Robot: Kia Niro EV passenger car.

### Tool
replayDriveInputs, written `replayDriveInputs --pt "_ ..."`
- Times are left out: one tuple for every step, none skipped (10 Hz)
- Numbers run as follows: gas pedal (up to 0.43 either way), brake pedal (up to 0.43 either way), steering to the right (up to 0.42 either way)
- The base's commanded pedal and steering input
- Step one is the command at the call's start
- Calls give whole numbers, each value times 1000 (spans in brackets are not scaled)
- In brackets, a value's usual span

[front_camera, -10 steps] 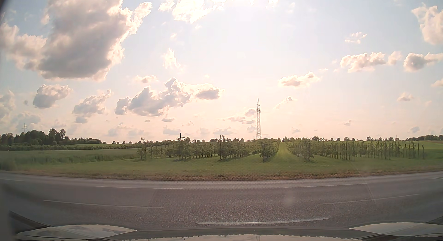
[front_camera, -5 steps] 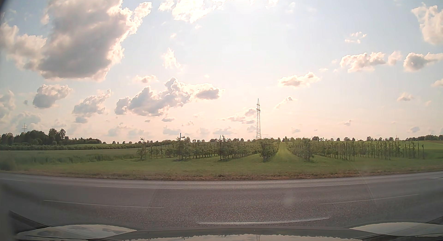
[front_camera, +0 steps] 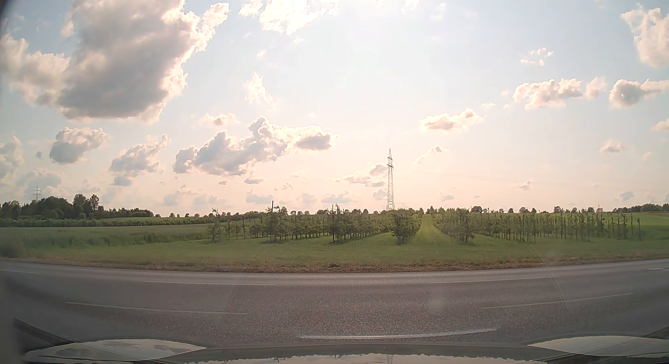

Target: Follow the waypoints while adhering to traffic rules and regulations

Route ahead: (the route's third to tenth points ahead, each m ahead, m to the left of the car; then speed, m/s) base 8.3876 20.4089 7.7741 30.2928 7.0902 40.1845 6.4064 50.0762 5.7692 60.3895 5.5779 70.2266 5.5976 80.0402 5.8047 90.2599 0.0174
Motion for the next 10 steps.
replayDriveInputs --pt "0 482 0" --pt "0 482 0" --pt "0 476 0" --pt "0 476 0" --pt "0 476 0" --pt "0 476 0" --pt "0 476 0" --pt "0 476 0" --pt "0 470 0" --pt "0 476 0"
